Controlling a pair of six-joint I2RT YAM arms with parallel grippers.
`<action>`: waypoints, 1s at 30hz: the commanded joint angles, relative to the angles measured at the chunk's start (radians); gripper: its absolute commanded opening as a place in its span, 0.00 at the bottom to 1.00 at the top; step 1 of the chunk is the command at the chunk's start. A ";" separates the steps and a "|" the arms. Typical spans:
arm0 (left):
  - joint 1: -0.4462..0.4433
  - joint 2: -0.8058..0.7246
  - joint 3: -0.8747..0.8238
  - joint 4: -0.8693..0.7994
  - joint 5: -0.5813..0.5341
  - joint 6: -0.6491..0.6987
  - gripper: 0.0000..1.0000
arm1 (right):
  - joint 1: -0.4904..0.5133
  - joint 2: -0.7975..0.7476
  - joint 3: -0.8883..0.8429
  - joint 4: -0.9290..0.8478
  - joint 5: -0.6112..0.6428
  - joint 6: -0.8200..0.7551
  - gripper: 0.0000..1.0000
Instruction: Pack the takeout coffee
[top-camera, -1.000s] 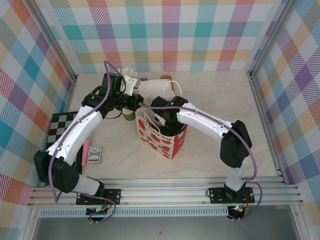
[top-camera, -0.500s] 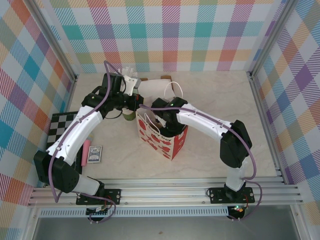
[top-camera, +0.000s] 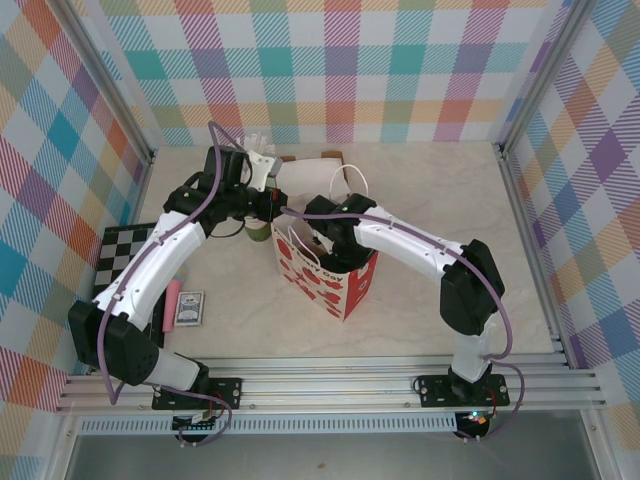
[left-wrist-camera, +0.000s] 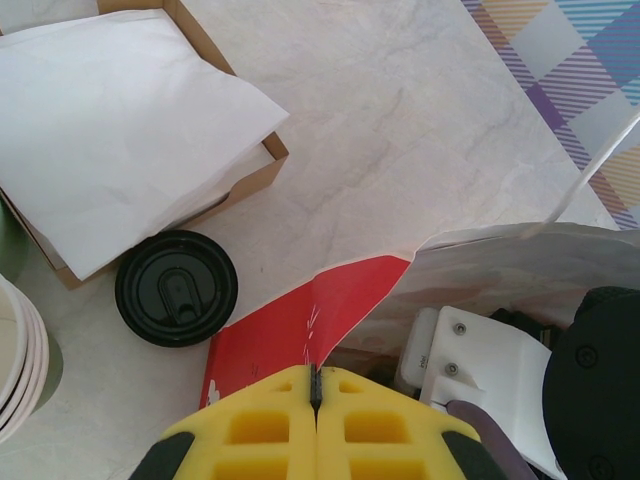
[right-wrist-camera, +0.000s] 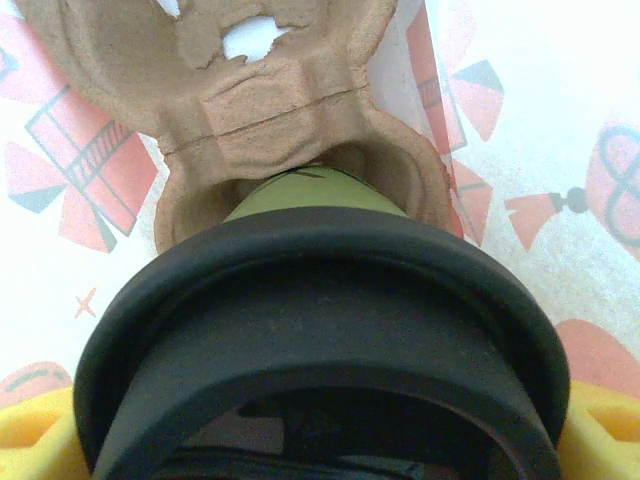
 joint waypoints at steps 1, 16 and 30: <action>0.014 0.006 0.036 -0.006 0.014 0.000 0.00 | -0.008 0.016 -0.025 -0.025 -0.014 0.019 0.57; 0.014 0.004 0.030 -0.004 0.015 -0.012 0.00 | -0.011 0.020 -0.048 0.007 -0.019 0.007 0.57; 0.014 0.015 0.040 -0.002 0.021 -0.020 0.00 | -0.014 0.019 -0.085 0.039 -0.026 -0.004 0.56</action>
